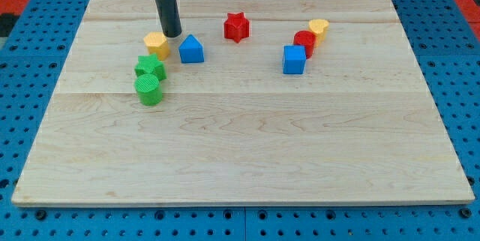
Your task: Move red star towards top right
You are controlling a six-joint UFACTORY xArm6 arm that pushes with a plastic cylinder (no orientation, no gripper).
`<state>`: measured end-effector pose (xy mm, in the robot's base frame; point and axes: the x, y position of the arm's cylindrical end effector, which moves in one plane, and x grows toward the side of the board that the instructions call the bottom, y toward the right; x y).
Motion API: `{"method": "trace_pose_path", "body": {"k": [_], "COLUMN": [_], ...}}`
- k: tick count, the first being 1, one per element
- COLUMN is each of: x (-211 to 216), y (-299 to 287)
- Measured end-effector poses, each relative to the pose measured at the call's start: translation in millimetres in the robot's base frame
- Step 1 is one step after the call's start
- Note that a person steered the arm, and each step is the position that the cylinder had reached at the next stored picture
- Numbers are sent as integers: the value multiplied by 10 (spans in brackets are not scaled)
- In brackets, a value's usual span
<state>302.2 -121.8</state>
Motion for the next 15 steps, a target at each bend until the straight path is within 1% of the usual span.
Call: {"method": "trace_pose_path", "body": {"k": [1, 2, 4, 5, 6, 7, 9, 10, 11, 12, 13, 14, 15], "x": [26, 174, 252, 127, -29, -66, -14, -51, -83, -165, -253, -186, 20], "y": [-174, -221, -240, -204, 127, 844, 1559, 2032, 2244, 2314, 2890, 3588, 3812]}}
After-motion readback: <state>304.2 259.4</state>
